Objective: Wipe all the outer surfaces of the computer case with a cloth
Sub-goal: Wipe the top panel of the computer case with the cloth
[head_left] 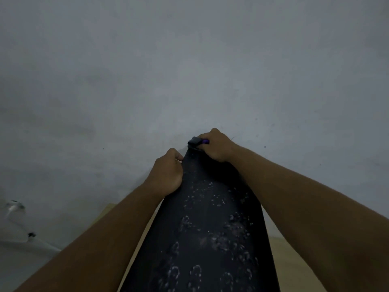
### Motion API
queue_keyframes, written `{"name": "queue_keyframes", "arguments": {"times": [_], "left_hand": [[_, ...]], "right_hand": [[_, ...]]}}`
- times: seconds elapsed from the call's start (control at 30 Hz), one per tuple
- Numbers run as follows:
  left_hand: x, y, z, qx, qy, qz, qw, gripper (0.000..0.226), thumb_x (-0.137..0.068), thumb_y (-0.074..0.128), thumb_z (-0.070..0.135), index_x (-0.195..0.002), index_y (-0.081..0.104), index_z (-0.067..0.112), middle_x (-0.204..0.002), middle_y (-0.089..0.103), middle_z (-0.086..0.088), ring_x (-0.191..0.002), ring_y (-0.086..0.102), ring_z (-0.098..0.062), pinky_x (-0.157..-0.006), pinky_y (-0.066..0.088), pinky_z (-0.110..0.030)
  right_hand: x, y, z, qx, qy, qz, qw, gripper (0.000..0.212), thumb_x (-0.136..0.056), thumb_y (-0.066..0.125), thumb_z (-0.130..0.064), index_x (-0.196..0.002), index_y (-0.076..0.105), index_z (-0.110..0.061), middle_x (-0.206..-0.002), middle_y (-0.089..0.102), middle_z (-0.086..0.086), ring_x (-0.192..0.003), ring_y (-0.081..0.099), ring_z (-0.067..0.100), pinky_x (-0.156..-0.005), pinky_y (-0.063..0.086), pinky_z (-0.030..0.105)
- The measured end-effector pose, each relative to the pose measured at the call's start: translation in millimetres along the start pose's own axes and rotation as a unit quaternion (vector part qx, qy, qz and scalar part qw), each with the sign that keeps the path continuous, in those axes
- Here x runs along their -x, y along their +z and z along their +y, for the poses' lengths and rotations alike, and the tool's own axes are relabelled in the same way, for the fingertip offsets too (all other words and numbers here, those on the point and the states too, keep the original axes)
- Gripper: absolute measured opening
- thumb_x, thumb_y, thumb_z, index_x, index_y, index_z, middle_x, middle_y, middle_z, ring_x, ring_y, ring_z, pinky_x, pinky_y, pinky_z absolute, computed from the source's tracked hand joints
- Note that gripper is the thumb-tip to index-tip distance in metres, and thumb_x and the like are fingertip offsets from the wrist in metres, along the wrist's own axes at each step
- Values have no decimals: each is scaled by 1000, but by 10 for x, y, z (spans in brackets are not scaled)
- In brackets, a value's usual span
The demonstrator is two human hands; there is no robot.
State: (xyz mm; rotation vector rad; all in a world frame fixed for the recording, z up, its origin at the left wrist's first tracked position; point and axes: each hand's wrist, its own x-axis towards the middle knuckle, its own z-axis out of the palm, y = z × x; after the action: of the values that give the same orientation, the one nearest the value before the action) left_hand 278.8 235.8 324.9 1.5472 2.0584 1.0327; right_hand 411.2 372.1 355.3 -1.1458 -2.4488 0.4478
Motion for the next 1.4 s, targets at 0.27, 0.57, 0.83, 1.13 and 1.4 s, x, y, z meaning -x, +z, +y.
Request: {"name": "queue_keyframes", "arguments": {"times": [0.27, 0.57, 0.83, 1.13, 1.4], "left_hand": [[16, 3, -7, -5, -2, 9, 1000, 28, -104, 36, 7, -123, 57, 12, -123, 62, -14, -104, 59, -28, -78, 43, -32], [48, 10, 30, -4, 3, 16, 1000, 28, -103, 37, 6, -121, 58, 10, -121, 62, -13, -96, 57, -23, -77, 43, -32], [51, 11, 27, 7, 1, 17, 1000, 29, -102, 36, 5, -122, 57, 10, -122, 61, -14, -102, 60, -28, -81, 48, -36], [22, 24, -9, 28, -9, 9, 1000, 29, -102, 37, 4, -123, 56, 13, -122, 62, -13, -103, 61, -29, -85, 52, -40], [-27, 45, -45, 20, 2, 15, 1000, 27, -100, 37, 1, -117, 55, 13, -121, 62, -12, -102, 59, -26, -83, 49, -36]], "right_hand": [[402, -46, -33, -7, -46, -32, 998, 21, -94, 62, -30, -113, 73, -31, -101, 60, 5, -81, 56, 10, -79, 45, 24], [1087, -148, -253, -36, -63, -62, 995, 22, -94, 64, -31, -114, 69, -39, -104, 48, 2, -96, 51, 14, -87, 42, 23], [981, -144, -216, -39, -54, -32, 997, 24, -95, 64, -30, -118, 69, -32, -90, 50, -13, -85, 51, 2, -75, 39, 10], [215, 24, 16, 5, 15, 56, 998, 20, -93, 65, -26, -104, 75, -13, -101, 71, 10, -89, 65, 26, -85, 54, 40], [-355, 148, 105, 44, 60, 76, 994, 23, -91, 64, -31, -82, 69, -10, -85, 65, 9, -76, 62, 27, -75, 54, 40]]}}
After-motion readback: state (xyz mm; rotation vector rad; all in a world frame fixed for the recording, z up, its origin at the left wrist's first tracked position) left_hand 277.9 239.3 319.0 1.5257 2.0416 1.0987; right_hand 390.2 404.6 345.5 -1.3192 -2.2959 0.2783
